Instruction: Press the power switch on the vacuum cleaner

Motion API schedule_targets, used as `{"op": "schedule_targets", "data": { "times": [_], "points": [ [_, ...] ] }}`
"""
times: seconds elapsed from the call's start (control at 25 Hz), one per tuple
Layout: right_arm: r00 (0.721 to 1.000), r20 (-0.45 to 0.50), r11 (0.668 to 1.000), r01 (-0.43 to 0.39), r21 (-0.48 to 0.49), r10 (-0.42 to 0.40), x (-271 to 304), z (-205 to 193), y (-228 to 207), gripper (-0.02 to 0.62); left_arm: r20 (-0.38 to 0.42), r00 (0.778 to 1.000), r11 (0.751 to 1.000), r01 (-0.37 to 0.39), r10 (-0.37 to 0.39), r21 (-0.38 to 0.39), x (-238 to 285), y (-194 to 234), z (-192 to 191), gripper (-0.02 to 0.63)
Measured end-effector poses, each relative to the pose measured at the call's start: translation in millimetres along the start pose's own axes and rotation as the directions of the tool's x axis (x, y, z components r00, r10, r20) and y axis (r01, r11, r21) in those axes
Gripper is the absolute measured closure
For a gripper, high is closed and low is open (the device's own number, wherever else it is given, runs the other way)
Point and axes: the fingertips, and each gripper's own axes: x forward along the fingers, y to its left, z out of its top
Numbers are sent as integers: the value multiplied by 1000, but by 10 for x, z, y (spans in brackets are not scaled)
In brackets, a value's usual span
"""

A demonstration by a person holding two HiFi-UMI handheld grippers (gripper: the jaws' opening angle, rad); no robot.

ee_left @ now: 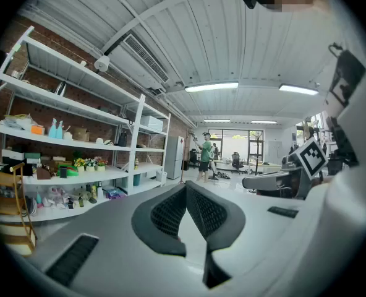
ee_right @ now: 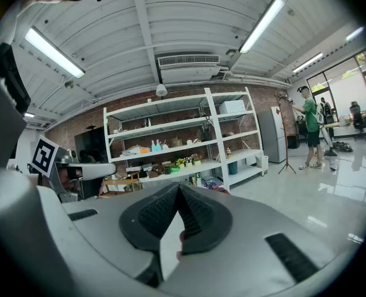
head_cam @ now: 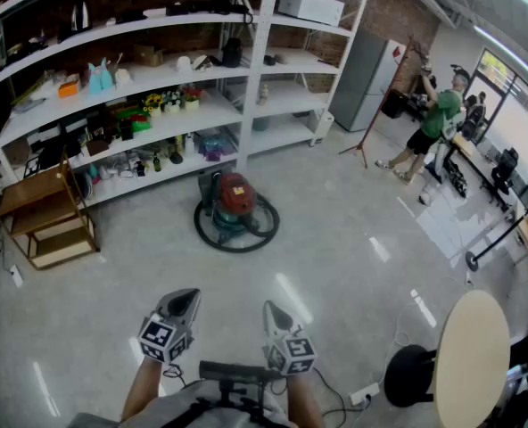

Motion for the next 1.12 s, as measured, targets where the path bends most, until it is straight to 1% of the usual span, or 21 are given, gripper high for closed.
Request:
{"op": "schedule_targets", "data": {
  "times": [0.16, 0.36, 0.6, 0.88, 1.12],
  "points": [
    [1000, 13, 999, 7, -35, -7, 30, 17, -44, 584, 16, 1000, 1000, 2, -2, 2, 18, 5, 58, 600],
    [1000, 3, 1000, -7, -15, 7, 101, 26, -11, 583, 16, 1000, 1000, 0, 0, 0, 23, 69, 93, 600],
    [1000, 11, 1000, -9, -25, 10, 195, 48, 58, 583, 20, 1000, 1000, 4, -4, -1, -6, 155, 91, 600],
    [1000, 25, 1000, 8, -14, -8, 315, 99, 173, 583, 29, 999, 1000, 19, -20, 15, -57, 310, 113, 600],
    [999, 32, 1000, 21, -7, -21, 413, 29, 320, 583, 24, 999, 999, 30, -31, 25, -164, 471, 53, 600]
  ]
}}
